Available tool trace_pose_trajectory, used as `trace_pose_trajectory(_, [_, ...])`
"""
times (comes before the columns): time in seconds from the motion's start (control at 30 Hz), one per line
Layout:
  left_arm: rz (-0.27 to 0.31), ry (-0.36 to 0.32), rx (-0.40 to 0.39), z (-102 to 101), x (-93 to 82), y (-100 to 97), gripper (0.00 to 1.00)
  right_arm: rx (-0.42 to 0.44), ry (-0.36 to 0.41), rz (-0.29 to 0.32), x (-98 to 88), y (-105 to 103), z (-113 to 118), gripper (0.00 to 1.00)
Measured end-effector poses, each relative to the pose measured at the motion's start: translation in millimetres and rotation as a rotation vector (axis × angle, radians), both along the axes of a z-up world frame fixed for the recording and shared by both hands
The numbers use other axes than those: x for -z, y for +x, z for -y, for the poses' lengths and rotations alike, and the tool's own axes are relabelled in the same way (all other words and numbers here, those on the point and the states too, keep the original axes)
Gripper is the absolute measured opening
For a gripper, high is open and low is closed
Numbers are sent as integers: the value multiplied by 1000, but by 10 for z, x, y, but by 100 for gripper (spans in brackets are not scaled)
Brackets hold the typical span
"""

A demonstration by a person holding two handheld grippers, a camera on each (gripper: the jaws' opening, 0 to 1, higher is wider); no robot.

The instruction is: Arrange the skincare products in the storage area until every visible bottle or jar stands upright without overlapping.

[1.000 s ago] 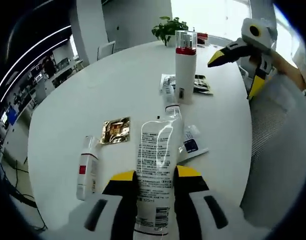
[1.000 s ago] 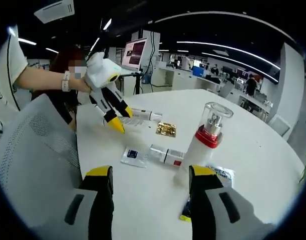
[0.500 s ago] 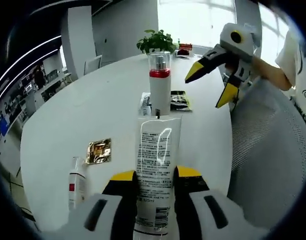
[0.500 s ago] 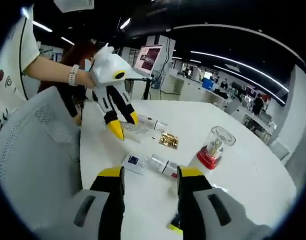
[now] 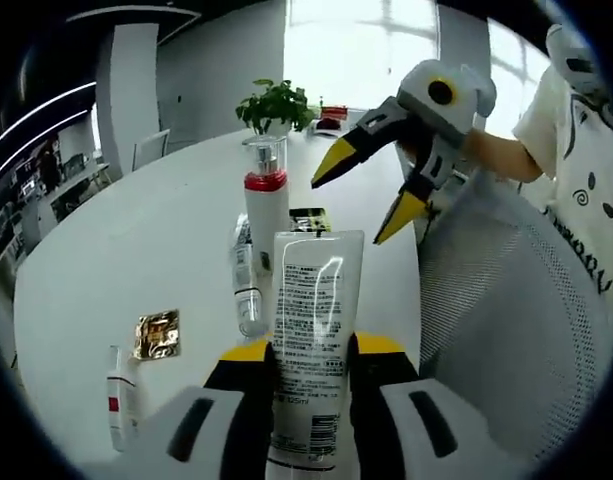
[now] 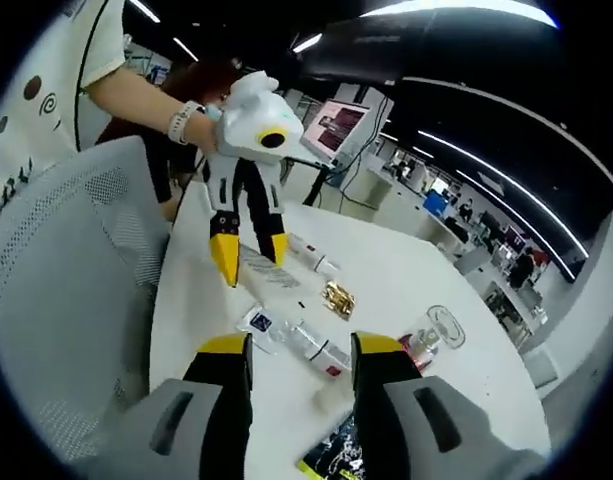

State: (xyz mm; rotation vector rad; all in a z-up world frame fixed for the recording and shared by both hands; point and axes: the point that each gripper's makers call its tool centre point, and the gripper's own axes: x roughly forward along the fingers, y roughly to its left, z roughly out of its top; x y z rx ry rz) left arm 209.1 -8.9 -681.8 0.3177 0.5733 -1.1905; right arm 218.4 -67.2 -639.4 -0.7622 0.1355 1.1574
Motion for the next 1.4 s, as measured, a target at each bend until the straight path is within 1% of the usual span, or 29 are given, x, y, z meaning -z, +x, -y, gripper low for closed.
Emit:
trace_pose_trajectory(0.13, [-20,-41,29,75,-53,-47,23,-55,-11,18,-28,-44,-38,39])
trace_pose_trajectory(0.17, [-21,-47,43,96,-65,-63,23,-86,-25,42,-48,-60,-59,39])
trace_pose_trajectory(0.23, [-28,-61,68,133,-92,-102,23,-108,-55,78,-63,-56,-64,38])
trace_pose_trajectory(0.3, [-39,-72,94,168,-115,-147,23,-145,-67,96,-79,-79,-91,37])
trace_pose_trajectory(0.33, [-41,-75,96,176,-120,-154,23,-151,-65,94,-87,-87,-98,37])
trace_pose_trajectory(0.4, [-47,-91,114,209,-142,-179,23,-196,-57,90,-123,-134,-133,37])
trace_pose_trajectory(0.47, [-57,-108,131,236,-163,-209,23,-255,-56,112,-152,-184,-175,38])
trace_pose_trajectory(0.5, [-64,-118,140,250,-176,-229,23,-284,-50,99,-161,-229,-192,38])
trace_pose_trajectory(0.53, [-69,-127,155,267,-192,-253,23,-293,-49,97,-172,-239,-195,37])
trace_pose_trajectory(0.57, [-73,-134,172,282,-206,-279,23,-307,-53,113,-185,-244,-204,35])
trace_pose_trajectory(0.6, [-79,-146,193,298,-226,-312,24,-346,-75,131,-176,-282,-212,33])
trace_pose_trajectory(0.63, [-80,-171,227,327,-265,-356,24,-369,-86,134,-167,-313,-217,30])
trace_pose_trajectory(0.67, [-94,-178,225,330,-274,-365,24,-406,-93,135,-168,-372,-232,28])
trace_pose_trajectory(0.73, [-96,-180,241,340,-279,-370,24,-467,-100,133,-175,-469,-250,28])
trace_pose_trajectory(0.83, [-107,-187,259,359,-284,-363,24,-535,-158,148,-157,-550,-242,24])
trace_pose_trajectory(0.87, [-112,-191,261,364,-287,-359,24,-531,-171,149,-155,-539,-239,23])
trace_pose_trajectory(0.97, [-128,-217,291,396,-328,-386,24,-586,-218,167,-155,-564,-229,19])
trace_pose_trajectory(1.07, [-133,-240,318,428,-370,-431,24,-610,-246,172,-185,-564,-212,16])
trace_pose_trajectory(1.1, [-140,-240,323,432,-373,-443,24,-622,-254,171,-194,-573,-207,16])
trace_pose_trajectory(1.27, [-140,-237,357,448,-357,-479,24,-694,-296,175,-187,-655,-198,14])
trace_pose_trajectory(1.3, [-135,-232,374,461,-347,-504,24,-702,-306,171,-184,-668,-198,13])
trace_pose_trajectory(1.37, [-137,-221,397,484,-321,-543,24,-748,-360,169,-148,-719,-179,11])
trace_pose_trajectory(1.4, [-139,-214,405,488,-310,-553,25,-754,-367,170,-143,-725,-178,10])
